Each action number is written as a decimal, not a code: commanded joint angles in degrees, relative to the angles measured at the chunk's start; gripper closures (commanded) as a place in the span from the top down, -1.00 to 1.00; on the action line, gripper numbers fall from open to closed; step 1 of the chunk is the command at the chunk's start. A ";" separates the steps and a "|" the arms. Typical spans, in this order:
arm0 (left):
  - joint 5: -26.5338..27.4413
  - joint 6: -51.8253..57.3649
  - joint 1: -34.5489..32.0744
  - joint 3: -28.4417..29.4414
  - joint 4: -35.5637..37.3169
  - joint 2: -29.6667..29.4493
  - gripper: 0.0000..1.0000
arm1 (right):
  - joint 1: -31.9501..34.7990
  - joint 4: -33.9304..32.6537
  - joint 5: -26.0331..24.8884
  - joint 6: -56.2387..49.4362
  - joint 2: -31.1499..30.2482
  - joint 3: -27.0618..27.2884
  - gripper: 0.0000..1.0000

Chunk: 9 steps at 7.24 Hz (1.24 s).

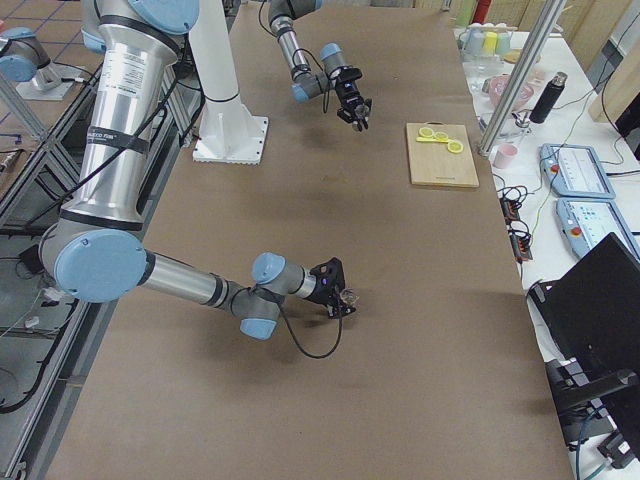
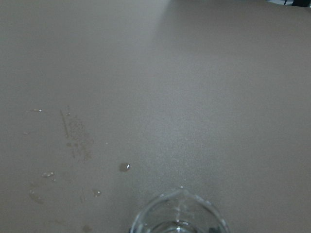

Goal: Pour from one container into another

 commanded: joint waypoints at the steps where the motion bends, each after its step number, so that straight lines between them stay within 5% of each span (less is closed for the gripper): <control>1: -1.87 0.48 -0.10 2.26 -0.97 -1.71 -1.00 | 0.00 0.01 0.36 -0.43 -0.01 0.00 -0.41; 3: -2.06 1.19 -0.10 4.72 -2.47 -2.76 -1.00 | 0.00 0.01 1.14 -6.28 -0.01 0.95 -0.94; 6: -1.88 2.51 -0.10 6.48 -5.19 -3.65 -1.00 | 0.17 -1.99 3.87 -12.74 0.17 6.12 -1.00; 9: -1.88 2.60 -0.10 6.48 -5.20 -3.73 -1.00 | 6.91 -27.30 15.25 -16.92 3.30 23.67 -1.00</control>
